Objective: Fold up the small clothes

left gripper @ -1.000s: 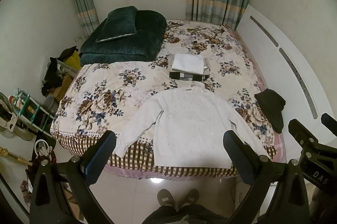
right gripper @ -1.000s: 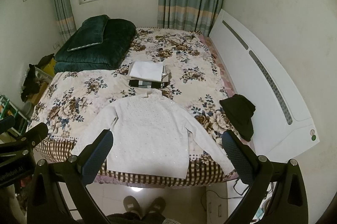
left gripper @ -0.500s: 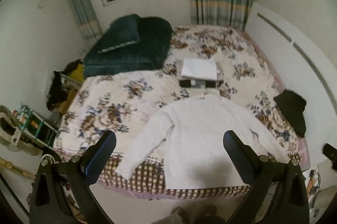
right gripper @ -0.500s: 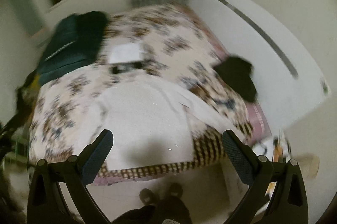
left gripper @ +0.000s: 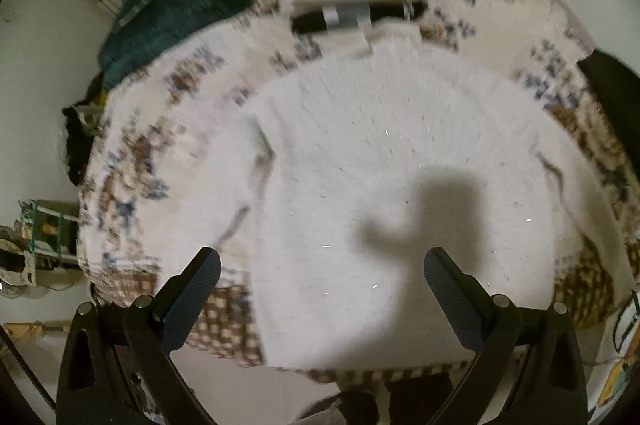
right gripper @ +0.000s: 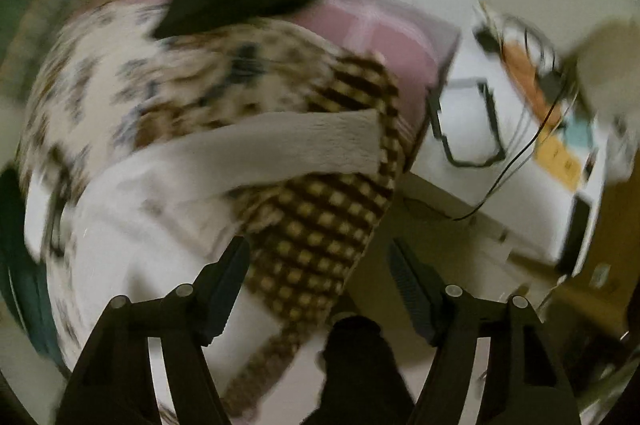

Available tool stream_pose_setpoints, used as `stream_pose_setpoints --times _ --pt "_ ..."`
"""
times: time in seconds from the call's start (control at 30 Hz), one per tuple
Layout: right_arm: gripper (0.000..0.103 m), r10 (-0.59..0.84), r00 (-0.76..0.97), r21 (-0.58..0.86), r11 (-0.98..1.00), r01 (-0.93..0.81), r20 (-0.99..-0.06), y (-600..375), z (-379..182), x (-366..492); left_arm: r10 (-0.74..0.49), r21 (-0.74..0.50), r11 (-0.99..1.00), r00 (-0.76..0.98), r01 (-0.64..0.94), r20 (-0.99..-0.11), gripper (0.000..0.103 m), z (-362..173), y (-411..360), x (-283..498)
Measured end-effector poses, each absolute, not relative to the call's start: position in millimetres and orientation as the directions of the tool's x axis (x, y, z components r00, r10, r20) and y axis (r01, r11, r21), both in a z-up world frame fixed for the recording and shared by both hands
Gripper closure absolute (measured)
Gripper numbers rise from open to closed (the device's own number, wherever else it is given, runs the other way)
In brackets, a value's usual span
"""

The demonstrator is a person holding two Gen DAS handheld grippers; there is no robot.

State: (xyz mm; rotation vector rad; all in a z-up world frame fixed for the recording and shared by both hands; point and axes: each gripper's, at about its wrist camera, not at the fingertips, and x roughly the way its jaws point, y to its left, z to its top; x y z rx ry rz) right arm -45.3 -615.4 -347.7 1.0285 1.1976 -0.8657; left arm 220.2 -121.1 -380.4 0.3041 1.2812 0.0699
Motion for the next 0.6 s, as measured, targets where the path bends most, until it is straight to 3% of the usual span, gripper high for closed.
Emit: stream_pose_setpoints --times 0.13,0.3,0.33,0.37,0.43,0.6 --pt "0.029 0.039 0.158 0.162 0.149 0.976 -0.987 -671.2 -447.1 -54.2 0.263 0.288 0.953 0.211 0.094 -0.941 0.0 -447.6 -124.2 240.0" --pt "0.029 0.07 0.166 0.17 0.054 0.984 -0.984 -701.1 -525.9 -50.1 0.27 0.277 0.96 0.122 0.043 -0.955 0.0 -506.8 -118.4 261.1" --pt "0.041 0.057 0.168 0.171 0.065 0.983 -0.984 -702.3 -532.6 -45.3 0.266 0.272 0.961 0.115 0.038 -0.957 0.0 -514.4 -115.5 263.1" --pt "0.067 0.028 0.156 0.158 0.09 0.983 -0.987 -702.3 -534.5 -40.1 0.261 0.267 0.963 0.116 0.036 -0.958 0.0 -519.4 -116.2 267.4" --pt "0.093 -0.055 0.096 0.086 0.154 0.984 -0.994 -696.2 -529.7 -27.5 0.25 0.256 0.966 0.118 0.036 -0.961 0.0 -526.7 -114.2 271.8" --pt "0.097 -0.23 0.035 -0.031 0.276 0.961 -0.973 -668.7 -499.4 3.4 0.23 0.238 0.97 0.147 0.039 -0.962 0.0 -526.7 -103.9 278.4"
